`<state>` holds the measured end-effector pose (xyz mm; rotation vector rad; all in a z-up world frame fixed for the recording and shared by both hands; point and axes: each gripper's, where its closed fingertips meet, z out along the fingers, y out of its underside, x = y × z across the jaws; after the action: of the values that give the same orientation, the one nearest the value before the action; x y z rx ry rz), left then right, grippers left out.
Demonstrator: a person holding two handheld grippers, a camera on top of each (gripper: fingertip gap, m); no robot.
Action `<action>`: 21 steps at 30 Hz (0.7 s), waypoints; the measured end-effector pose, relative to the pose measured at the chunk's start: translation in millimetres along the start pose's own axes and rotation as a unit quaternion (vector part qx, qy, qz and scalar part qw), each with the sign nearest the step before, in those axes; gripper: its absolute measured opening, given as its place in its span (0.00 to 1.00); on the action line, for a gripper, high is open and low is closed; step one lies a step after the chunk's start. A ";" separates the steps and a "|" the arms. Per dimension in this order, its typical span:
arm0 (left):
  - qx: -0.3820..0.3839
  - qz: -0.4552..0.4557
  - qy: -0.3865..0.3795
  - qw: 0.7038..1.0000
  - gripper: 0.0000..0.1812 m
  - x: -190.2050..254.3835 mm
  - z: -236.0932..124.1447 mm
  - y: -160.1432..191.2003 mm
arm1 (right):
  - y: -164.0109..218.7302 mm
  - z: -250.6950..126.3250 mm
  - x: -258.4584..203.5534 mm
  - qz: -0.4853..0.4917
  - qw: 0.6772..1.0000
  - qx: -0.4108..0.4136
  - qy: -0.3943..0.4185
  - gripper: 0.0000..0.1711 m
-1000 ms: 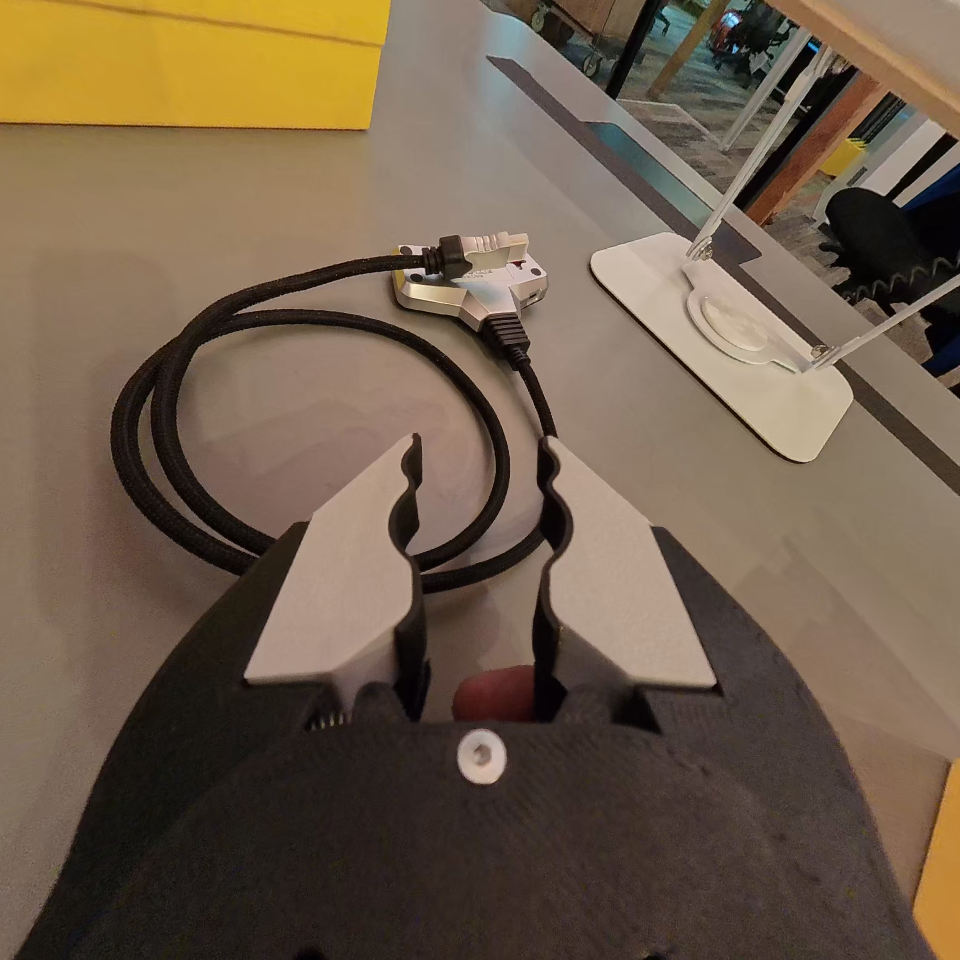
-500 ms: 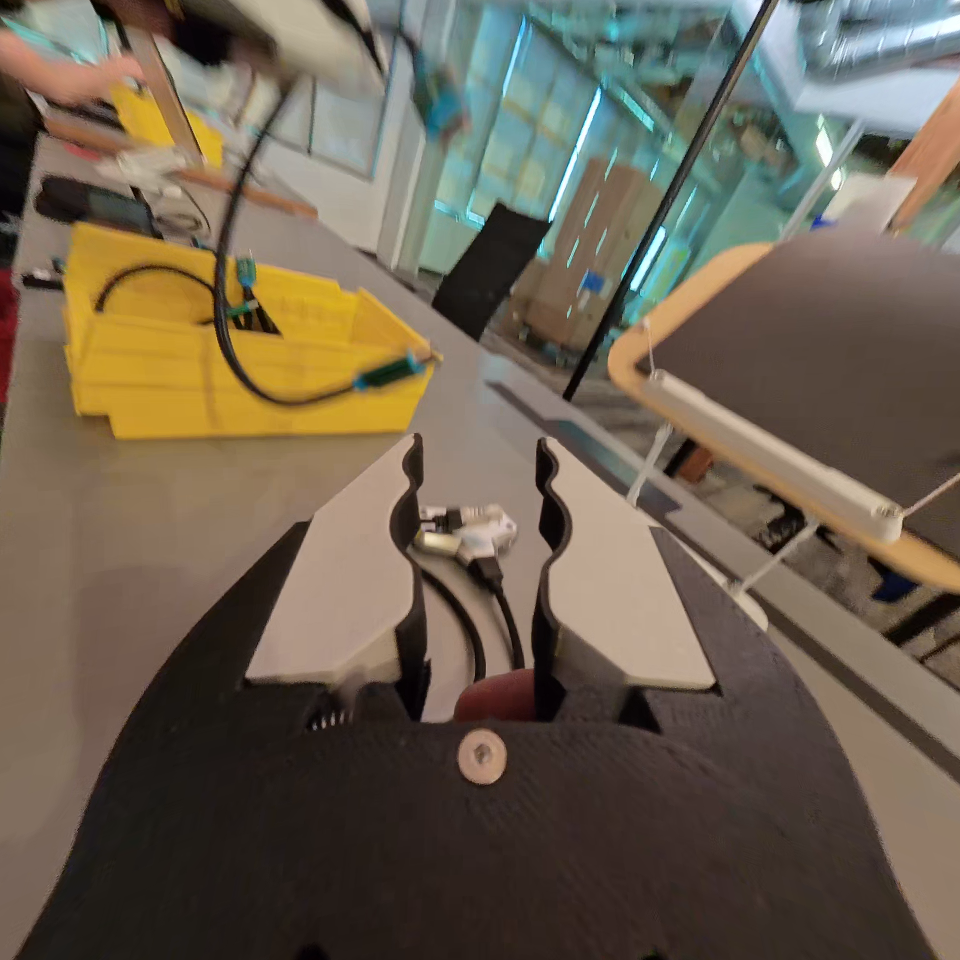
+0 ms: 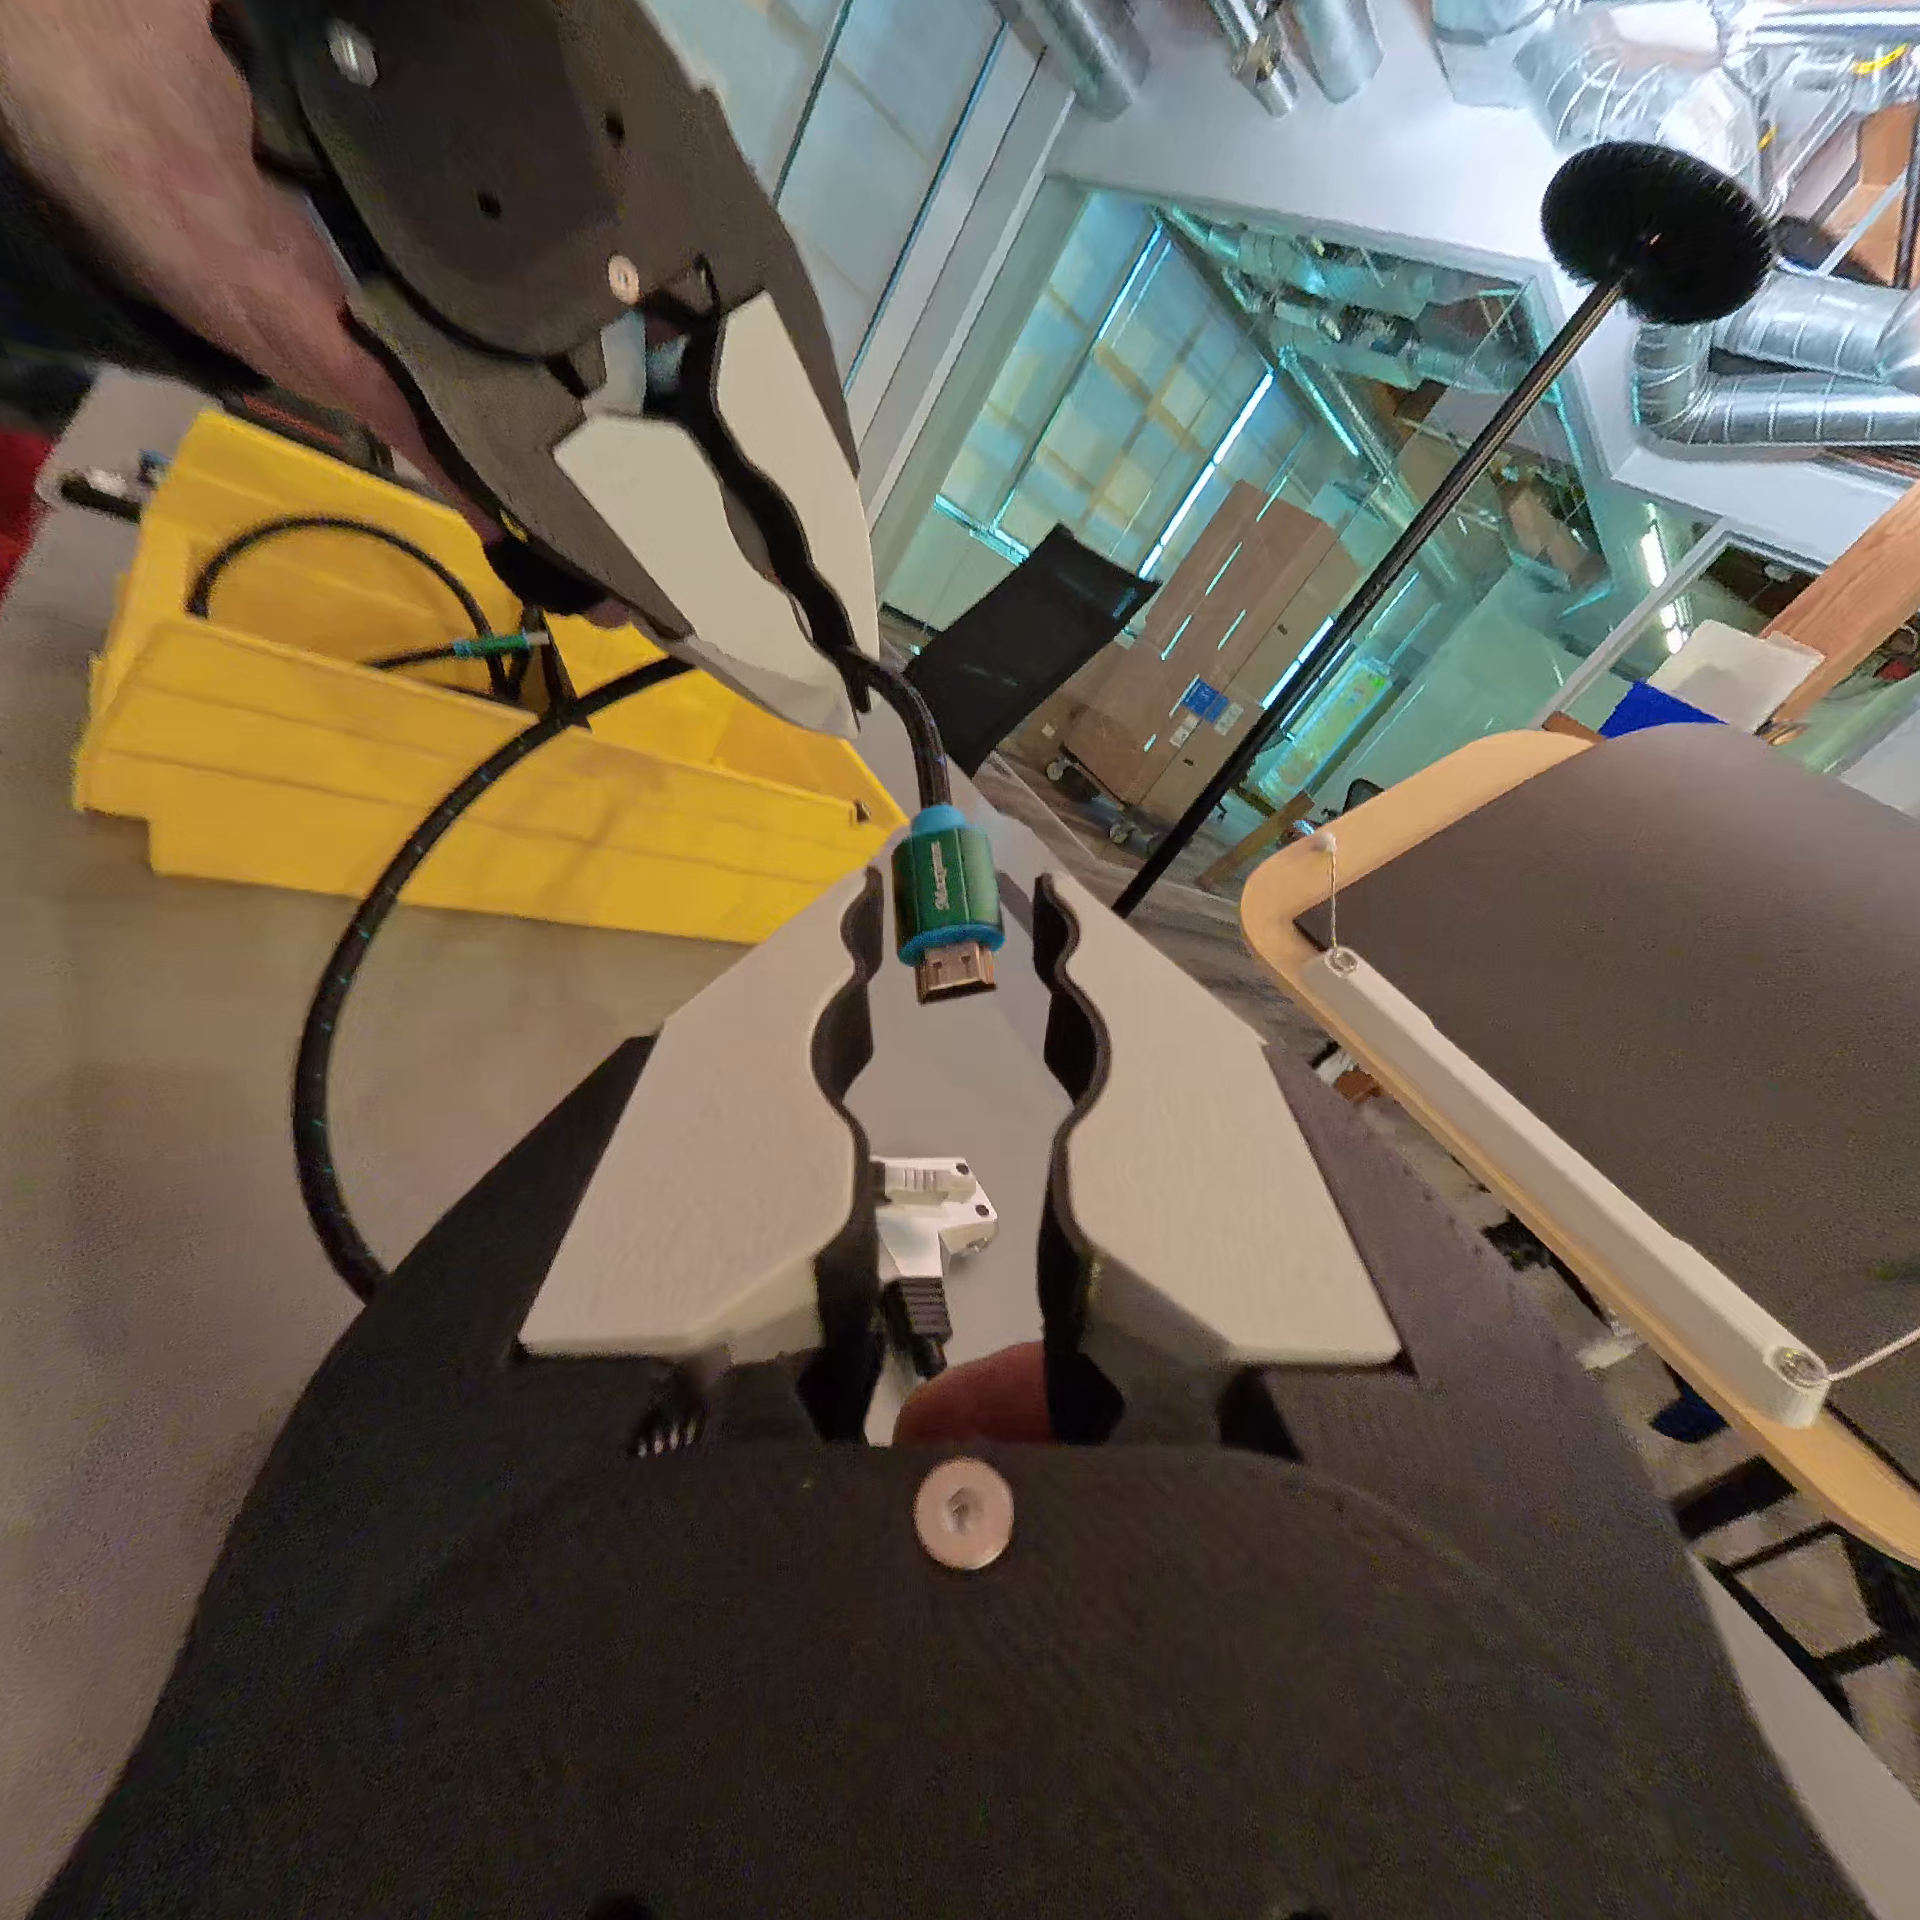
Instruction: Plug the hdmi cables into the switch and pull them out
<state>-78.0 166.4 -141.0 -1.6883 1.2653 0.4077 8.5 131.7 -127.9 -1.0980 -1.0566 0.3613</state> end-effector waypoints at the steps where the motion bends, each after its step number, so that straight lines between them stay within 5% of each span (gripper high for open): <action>1: 0.000 -0.005 0.008 1.000 0.03 2.6 1.5 1.1 | 5.1 2.4 -0.9 -0.009 1.000 -0.008 -0.001 0.14; 9: 0.003 -0.029 0.050 0.998 0.03 15.0 7.5 6.2 | 14.6 4.5 -7.9 -0.002 1.000 0.004 -0.028 0.11; 21: 0.056 -0.036 0.091 0.994 0.09 27.7 6.3 -4.3 | 32.2 2.1 -7.6 0.131 0.986 0.040 -0.096 0.11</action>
<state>-61.3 156.2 -162.0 -1.7003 1.3275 0.1392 10.7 142.3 -159.2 -1.1488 -1.0573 0.7265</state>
